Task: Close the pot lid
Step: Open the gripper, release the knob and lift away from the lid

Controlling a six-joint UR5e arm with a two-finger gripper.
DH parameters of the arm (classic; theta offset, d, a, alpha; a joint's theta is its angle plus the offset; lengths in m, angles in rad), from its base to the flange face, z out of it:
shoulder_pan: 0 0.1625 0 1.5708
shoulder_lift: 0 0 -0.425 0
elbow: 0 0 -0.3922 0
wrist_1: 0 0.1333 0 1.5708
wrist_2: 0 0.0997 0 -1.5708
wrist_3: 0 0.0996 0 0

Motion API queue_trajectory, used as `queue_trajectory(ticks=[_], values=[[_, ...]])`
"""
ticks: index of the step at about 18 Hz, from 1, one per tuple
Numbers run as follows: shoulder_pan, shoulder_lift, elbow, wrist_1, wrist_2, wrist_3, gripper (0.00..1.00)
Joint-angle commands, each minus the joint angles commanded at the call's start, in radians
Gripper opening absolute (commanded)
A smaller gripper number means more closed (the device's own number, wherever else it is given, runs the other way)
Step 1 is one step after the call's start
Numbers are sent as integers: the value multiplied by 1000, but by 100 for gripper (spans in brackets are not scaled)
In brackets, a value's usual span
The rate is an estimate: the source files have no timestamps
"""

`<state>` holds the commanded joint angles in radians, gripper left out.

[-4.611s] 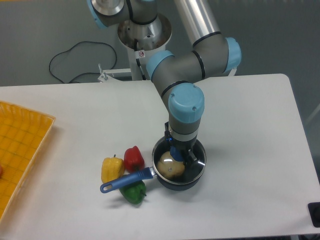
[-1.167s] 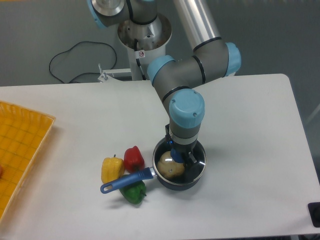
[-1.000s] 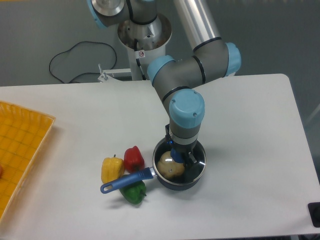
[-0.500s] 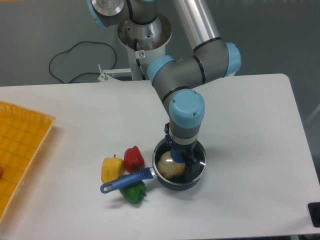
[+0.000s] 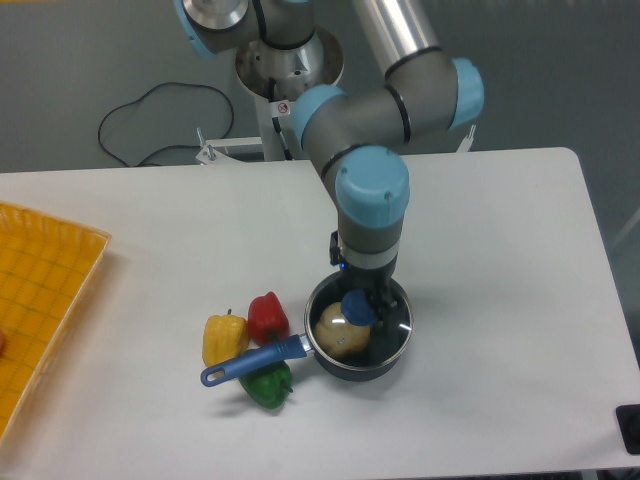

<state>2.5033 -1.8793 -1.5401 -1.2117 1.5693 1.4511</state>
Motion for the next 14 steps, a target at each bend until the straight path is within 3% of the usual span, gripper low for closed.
queue_trajectory(ticks=[3, 6, 14], values=[[44, 26, 0, -48, 3, 2, 100], [113, 60, 2, -54, 3, 3, 100], [296, 60, -9, -66, 15, 109, 100]])
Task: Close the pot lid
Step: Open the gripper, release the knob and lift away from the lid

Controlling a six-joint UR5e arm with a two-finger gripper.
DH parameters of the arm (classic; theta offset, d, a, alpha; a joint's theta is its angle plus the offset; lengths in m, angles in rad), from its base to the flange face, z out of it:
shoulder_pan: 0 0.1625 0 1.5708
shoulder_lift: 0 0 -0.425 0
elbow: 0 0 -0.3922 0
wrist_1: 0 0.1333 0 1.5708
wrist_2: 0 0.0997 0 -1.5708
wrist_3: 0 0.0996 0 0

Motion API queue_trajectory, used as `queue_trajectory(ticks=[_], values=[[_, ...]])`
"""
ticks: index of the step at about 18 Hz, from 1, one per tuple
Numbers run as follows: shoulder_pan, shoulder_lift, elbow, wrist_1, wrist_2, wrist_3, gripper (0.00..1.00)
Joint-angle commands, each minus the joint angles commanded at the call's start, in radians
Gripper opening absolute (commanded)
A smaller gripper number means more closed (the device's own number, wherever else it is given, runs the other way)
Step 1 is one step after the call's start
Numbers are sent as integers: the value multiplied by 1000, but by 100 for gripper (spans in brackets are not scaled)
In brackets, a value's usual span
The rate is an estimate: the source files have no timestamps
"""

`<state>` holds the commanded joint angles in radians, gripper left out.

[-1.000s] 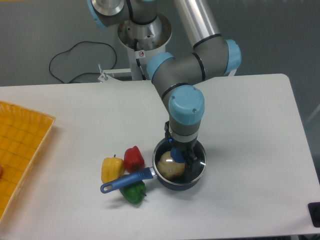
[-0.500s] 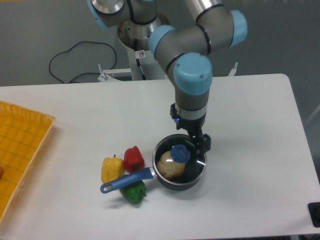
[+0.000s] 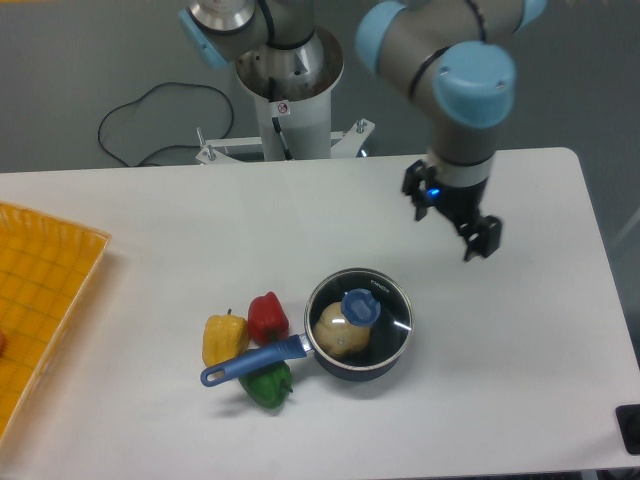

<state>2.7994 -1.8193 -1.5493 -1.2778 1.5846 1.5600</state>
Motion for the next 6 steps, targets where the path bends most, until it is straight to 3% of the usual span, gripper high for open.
queue_trajectory(ticks=[6], values=[[48, -3, -18, 6, -2, 25, 100]])
